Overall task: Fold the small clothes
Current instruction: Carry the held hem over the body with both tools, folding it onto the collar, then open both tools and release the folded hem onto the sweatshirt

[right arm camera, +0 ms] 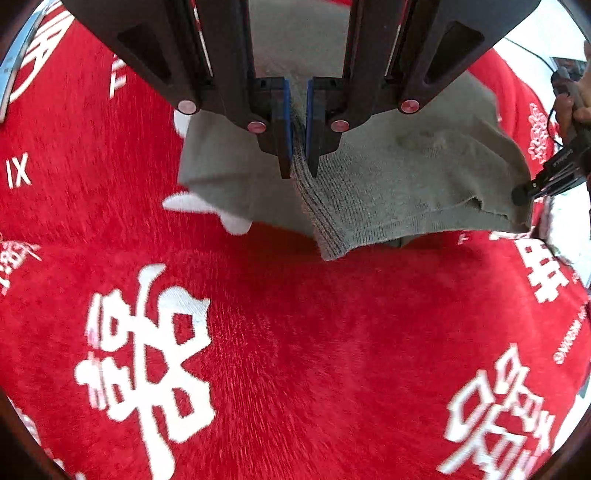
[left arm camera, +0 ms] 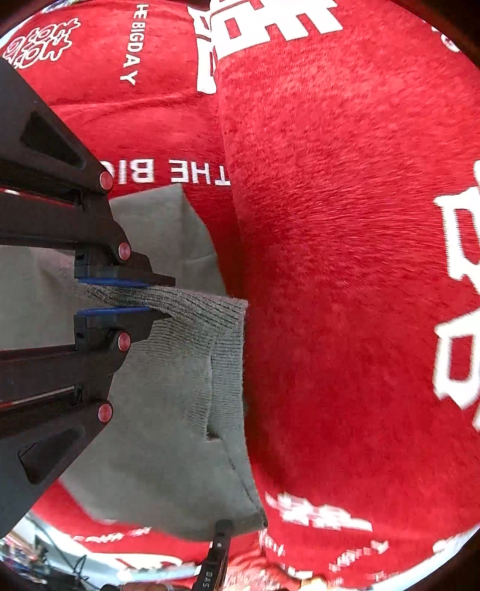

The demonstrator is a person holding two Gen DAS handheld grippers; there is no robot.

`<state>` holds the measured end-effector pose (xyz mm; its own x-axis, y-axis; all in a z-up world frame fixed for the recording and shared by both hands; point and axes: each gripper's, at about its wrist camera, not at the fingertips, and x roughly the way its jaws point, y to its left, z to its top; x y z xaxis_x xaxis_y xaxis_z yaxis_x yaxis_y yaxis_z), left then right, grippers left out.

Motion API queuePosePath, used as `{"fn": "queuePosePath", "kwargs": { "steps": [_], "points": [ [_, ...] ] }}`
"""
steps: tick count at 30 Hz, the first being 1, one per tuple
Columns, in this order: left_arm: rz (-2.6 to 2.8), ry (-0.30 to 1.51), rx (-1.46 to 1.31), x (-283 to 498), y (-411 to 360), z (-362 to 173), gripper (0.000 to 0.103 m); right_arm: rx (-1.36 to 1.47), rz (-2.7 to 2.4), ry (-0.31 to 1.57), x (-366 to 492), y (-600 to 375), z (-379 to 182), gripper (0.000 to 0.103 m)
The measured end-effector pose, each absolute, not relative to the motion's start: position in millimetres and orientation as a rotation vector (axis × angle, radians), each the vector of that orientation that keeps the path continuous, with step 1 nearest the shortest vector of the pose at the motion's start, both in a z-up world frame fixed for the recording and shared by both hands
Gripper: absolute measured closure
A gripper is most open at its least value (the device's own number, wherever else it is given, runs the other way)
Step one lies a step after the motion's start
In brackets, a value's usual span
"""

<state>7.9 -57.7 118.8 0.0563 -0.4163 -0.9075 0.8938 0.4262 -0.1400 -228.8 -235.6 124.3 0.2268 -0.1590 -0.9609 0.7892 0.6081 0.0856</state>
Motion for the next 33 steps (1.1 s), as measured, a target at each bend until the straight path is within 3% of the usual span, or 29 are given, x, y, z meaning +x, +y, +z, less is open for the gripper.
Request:
{"fn": "queuePosePath", "kwargs": {
  "steps": [9,13,15,17,20,28,29,32,33],
  "points": [
    [-0.885,1.193,0.626,24,-97,28,0.093,0.747,-0.723,1.286,-221,-274,25,0.097],
    [-0.804,1.209,0.643,28,-102,6,0.093,0.779,-0.724,1.285,-226,-281,8,0.097],
    [-0.743,1.228,0.595,39,-100,6,0.081,0.807,-0.726,1.274,-228,-285,8,0.097],
    [-0.657,1.205,0.589,48,-95,12,0.045,0.834,-0.728,1.272,-230,-289,10,0.096],
    [-0.622,1.169,0.601,59,-83,30,0.043,0.848,-0.770,1.267,-237,-294,23,0.084],
    [-0.661,1.309,0.598,44,-25,43,0.043,0.998,-0.689,1.192,-284,-269,58,0.083],
    [-0.664,1.364,0.568,38,-10,39,0.043,1.041,-0.667,1.181,-292,-262,62,0.077],
    [-0.684,1.454,0.491,25,17,31,0.043,1.232,-0.584,1.119,-328,-226,70,0.035],
    [-0.680,1.480,0.486,16,30,28,0.043,1.274,-0.572,1.112,-338,-216,70,0.034]
  ]
}}
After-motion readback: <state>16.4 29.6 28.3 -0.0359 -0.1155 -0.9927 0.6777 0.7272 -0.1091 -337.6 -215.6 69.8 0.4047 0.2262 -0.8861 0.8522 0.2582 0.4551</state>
